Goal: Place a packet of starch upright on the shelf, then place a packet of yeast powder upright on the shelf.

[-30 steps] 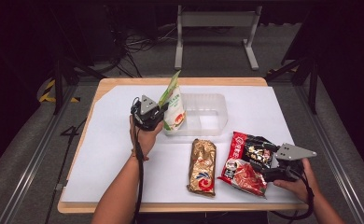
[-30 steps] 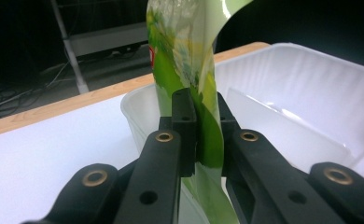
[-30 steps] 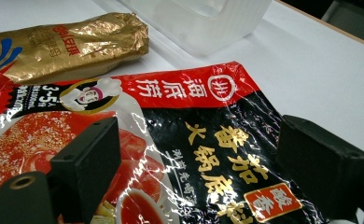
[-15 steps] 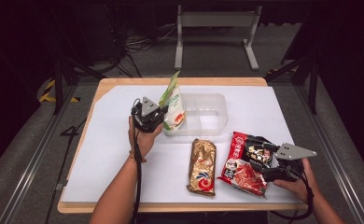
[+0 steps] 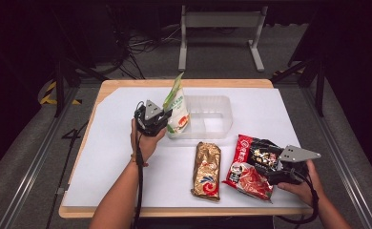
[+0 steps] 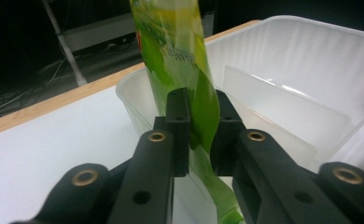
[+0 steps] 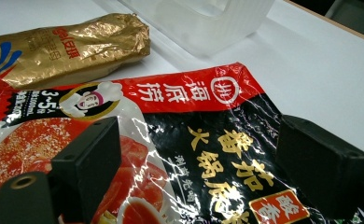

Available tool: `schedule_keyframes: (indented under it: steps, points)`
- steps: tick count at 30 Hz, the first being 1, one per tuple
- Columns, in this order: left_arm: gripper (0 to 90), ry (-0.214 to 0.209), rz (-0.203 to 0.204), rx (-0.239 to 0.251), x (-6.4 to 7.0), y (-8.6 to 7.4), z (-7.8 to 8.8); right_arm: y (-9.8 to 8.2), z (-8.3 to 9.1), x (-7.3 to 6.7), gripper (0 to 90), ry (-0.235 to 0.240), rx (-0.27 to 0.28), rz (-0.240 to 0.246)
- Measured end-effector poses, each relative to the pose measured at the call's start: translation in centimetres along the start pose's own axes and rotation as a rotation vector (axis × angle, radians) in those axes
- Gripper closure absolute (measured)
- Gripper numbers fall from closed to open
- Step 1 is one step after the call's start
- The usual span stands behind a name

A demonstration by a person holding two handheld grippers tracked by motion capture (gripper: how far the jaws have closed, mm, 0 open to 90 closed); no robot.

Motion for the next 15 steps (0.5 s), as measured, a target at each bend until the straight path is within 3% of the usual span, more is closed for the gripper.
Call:
schedule_keyframes:
  steps: [6, 11, 15]
  points:
    - [76.4, -0.01, -0.046, -0.005, 0.1, -0.2, 1.3, 0.3, -0.2, -0.2, 14.6, 0.01, 0.002, 0.007]
    - [71.2, -0.048, -0.094, -0.005, 0.8, -0.9, 4.0, 0.5, -0.3, -0.3, 14.6, 0.012, 0.003, 0.016]
    - [54.6, -0.055, -0.156, -0.029, 0.9, -1.5, 6.3, 0.7, -0.2, -0.4, 14.6, 0.016, 0.011, 0.011]
Point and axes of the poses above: each handheld gripper's, and its own axes: z roughly backward along the jaws, y roughly out of its top, x roughly to its right, the point moved 10 cm from there along -z, roughly forward along the jaws, and after that the axes turned 1 degree about -y, right-handed, at the moved point
